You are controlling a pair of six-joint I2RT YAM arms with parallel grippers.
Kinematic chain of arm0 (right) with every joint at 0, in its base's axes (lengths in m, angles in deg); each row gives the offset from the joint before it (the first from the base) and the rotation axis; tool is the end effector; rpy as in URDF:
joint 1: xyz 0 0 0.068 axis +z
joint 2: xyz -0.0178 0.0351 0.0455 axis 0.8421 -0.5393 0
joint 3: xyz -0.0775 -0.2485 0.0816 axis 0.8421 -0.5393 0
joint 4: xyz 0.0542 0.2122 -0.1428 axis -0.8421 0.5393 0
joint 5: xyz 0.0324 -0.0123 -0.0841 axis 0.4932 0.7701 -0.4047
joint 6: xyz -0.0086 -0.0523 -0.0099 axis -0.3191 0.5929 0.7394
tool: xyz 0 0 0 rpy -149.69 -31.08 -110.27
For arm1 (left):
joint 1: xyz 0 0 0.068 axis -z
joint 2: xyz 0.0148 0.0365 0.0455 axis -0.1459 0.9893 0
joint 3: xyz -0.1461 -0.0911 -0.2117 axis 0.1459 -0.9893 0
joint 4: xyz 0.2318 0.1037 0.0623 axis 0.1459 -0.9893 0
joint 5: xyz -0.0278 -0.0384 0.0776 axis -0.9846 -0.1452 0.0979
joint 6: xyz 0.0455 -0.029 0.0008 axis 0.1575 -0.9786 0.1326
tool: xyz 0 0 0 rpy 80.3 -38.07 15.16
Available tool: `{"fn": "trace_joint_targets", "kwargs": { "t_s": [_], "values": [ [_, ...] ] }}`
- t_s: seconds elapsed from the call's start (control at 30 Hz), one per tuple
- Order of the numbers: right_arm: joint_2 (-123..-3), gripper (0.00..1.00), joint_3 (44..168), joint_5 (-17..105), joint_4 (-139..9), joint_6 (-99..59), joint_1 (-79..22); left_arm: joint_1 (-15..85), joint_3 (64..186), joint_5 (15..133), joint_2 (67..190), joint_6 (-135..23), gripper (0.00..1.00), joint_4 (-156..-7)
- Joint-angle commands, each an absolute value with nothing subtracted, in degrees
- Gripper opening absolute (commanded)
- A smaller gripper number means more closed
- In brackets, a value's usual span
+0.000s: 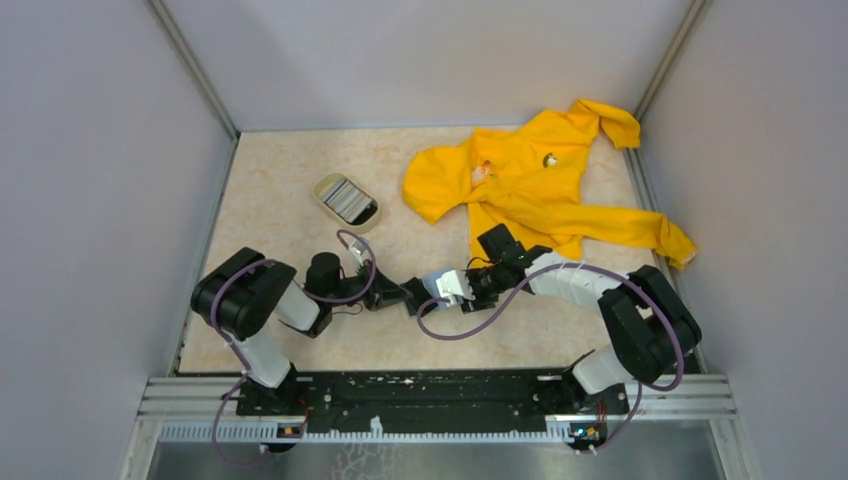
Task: Put the credit cards into the card holder
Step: Insert the credit card into the card holder.
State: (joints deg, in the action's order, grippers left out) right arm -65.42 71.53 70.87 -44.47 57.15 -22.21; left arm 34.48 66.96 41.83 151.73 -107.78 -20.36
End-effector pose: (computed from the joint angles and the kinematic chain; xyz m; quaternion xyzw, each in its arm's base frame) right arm 0.1993 0.1652 0.1637 -0.7805 0.5075 0.2111 0.2979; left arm 0.2032 -0.1253 0.1012 -0.0622 0.7942 -0.5780 0.1768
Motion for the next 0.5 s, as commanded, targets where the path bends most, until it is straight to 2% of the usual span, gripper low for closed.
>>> {"fn": "trace_joint_targets", "kwargs": {
  "t_s": [0.0, 0.47],
  "values": [
    [-66.0, 0.44, 74.2, 70.9, -46.2, 56.3, -20.8, 34.5, 66.2, 42.3, 155.4, -112.9, 0.0, -9.8],
    [-66.3, 0.44, 74.6, 70.5, -45.9, 55.7, -20.6, 38.5, 67.1, 52.4, 155.2, -112.5, 0.0, -18.9]
  ]
}}
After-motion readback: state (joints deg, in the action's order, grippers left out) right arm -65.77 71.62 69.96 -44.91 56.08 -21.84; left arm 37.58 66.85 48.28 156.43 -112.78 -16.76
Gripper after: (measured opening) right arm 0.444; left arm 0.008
